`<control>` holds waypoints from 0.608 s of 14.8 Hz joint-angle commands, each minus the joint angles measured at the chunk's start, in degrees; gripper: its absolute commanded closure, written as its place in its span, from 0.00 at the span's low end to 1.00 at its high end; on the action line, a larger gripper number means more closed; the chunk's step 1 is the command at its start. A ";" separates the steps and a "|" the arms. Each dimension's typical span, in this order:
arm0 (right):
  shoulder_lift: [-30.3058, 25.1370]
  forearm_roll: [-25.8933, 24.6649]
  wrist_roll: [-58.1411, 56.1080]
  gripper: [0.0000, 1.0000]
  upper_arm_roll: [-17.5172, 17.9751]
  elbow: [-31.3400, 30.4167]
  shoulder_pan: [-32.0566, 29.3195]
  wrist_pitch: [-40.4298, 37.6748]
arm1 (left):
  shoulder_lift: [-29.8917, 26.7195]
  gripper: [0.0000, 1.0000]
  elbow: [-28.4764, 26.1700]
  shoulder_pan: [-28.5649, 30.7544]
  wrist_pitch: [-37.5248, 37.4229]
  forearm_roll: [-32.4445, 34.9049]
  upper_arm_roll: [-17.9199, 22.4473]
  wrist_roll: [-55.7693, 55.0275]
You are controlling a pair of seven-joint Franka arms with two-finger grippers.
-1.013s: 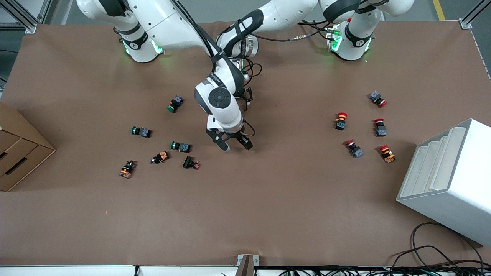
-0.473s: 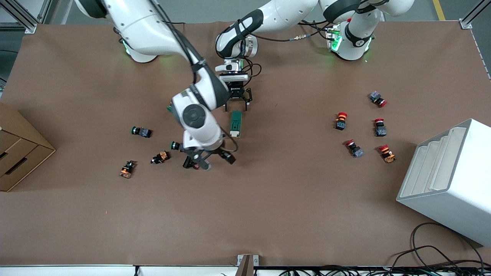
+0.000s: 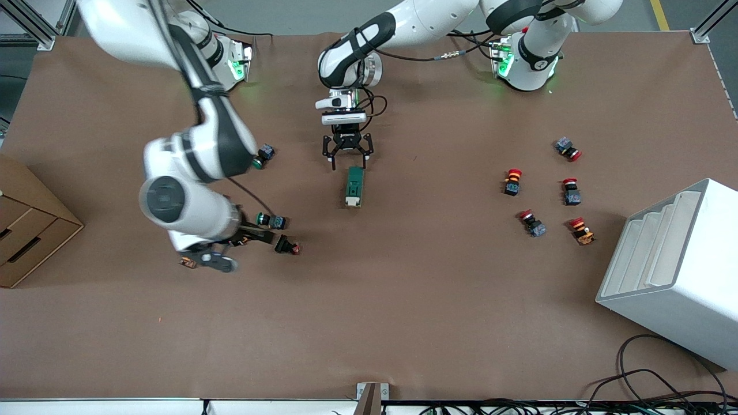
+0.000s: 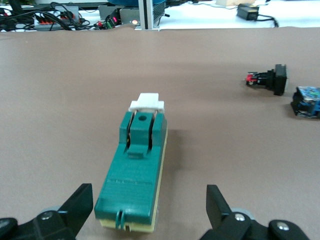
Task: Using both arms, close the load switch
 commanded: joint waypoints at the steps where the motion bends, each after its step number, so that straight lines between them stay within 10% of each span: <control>1: -5.56 -4.40 -12.73 0.00 1.26 -1.80 -5.89 -6.40 | -1.42 0.00 4.76 0.06 -0.32 -7.54 -0.03 8.41; 9: -9.88 -8.46 -26.50 0.00 1.26 10.85 -17.32 -27.94 | -7.48 0.00 12.50 5.06 -0.23 -23.71 -0.65 26.15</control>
